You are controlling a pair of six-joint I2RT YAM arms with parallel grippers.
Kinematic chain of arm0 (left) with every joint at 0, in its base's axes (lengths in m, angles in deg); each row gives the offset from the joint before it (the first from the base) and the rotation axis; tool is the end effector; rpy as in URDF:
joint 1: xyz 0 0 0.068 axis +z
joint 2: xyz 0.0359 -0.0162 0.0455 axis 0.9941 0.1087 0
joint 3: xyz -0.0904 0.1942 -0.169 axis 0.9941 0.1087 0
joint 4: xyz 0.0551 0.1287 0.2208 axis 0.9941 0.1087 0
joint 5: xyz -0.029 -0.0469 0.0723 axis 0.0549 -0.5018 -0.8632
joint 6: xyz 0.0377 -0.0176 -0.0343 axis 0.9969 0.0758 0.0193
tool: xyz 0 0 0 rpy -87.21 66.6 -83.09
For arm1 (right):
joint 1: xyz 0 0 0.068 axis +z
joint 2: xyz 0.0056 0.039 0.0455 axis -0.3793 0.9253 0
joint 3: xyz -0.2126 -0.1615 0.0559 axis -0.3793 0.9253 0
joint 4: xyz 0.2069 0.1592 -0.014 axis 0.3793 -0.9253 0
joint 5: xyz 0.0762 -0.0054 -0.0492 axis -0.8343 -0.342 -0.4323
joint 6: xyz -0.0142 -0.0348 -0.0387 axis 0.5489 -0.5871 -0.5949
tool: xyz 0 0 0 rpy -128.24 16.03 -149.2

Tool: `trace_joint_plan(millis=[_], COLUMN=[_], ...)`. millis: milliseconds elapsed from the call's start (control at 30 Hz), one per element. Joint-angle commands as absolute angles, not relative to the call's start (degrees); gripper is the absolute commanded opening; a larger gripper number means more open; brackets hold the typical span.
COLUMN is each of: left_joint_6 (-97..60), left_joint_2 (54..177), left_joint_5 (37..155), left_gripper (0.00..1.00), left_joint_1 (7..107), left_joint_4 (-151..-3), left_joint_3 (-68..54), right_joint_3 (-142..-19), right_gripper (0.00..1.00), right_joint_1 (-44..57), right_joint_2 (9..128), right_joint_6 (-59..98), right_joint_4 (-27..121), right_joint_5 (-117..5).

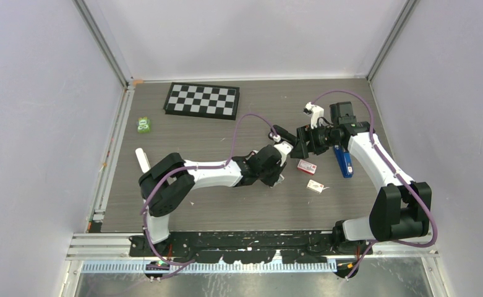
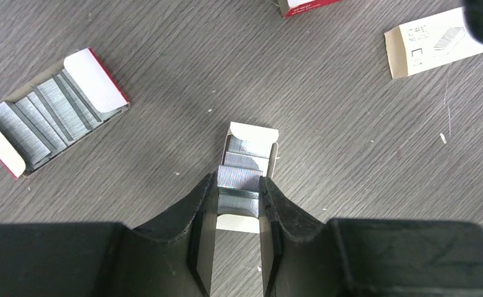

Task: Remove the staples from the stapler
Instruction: Adjust the staple in the staple box.

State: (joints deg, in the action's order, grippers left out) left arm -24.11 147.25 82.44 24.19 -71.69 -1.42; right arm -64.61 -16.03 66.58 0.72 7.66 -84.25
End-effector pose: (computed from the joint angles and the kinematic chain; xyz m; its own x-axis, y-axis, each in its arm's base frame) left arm 0.2071 -0.3458 0.1754 -0.5786 0.4042 -0.7084 0.6839 0.7138 -0.1512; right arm 0.2695 0.0505 0.2618 -0.7525 -0.2489 -0.6097 -0.5534 0.7409 0.3806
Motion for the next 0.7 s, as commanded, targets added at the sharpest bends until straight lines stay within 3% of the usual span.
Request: trace_joint_plan(millis=[0, 667], left_joint_6=[-24.9, -25.8], left_joint_2=[147.6, 146.8], left_joint_5=[81.9, 82.5], left_gripper=[0.25, 0.25], left_joint_1=[24.2, 24.2], left_joint_4=[-74.4, -74.5], left_joint_3=[-1.0, -0.2], right_joint_3=[-66.3, -66.4], right_gripper=[0.8, 0.8], right_joint_1=[-15.7, -15.9], right_joint_2=[66.6, 66.6], right_joint_6=[0.7, 0.7], right_joint_4=[6.9, 6.8], right_joint_5=[-87.3, -87.3])
